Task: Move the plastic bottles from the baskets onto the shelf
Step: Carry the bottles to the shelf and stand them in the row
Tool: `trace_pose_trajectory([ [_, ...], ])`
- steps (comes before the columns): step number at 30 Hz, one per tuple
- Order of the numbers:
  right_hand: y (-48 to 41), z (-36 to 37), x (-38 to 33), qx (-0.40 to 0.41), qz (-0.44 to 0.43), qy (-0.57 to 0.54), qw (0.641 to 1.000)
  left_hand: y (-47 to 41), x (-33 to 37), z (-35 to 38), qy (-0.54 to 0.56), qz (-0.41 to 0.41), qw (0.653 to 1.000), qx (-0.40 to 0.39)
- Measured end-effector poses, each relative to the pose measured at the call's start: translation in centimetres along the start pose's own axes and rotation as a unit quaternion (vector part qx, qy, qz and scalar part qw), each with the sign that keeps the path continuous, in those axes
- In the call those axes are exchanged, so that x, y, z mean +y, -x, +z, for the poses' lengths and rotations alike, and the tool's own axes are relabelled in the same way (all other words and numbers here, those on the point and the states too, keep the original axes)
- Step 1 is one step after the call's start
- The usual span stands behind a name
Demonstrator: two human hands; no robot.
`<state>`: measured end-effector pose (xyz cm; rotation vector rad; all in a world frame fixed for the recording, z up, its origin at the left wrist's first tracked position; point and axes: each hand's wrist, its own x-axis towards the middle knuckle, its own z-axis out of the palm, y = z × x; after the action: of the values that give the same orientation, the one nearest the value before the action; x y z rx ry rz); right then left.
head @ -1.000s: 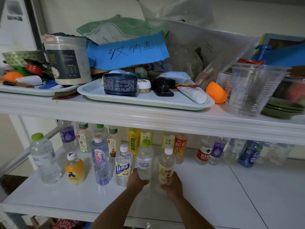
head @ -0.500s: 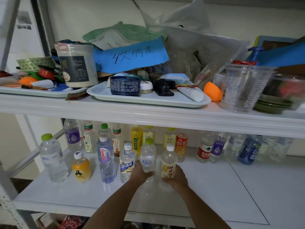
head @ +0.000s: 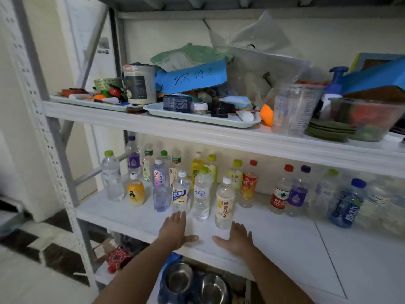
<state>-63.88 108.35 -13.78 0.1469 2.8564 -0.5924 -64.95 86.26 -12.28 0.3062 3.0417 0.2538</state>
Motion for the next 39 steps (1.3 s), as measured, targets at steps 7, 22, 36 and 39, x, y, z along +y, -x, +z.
trace_pose_trajectory([
  [7,5.0,1.3,-5.7,-0.015,-0.178,0.063,0.982,10.3,-3.1,-1.2,-0.082,-0.105,0.99,0.048],
  [22,21.6,10.8,-27.1,-0.109,-0.518,0.132,0.838,40.7,-12.6,-4.5,-0.09,-0.436,0.892,0.078],
  [36,50.5,22.5,-34.6,-0.177,-0.722,0.12,0.658,73.9,-8.8,-0.9,-0.069,-0.674,0.731,0.083],
  [39,55.9,24.2,-34.4,-0.196,-0.748,0.119,0.623,79.3,-6.9,0.9,-0.054,-0.7,0.706,0.09],
])
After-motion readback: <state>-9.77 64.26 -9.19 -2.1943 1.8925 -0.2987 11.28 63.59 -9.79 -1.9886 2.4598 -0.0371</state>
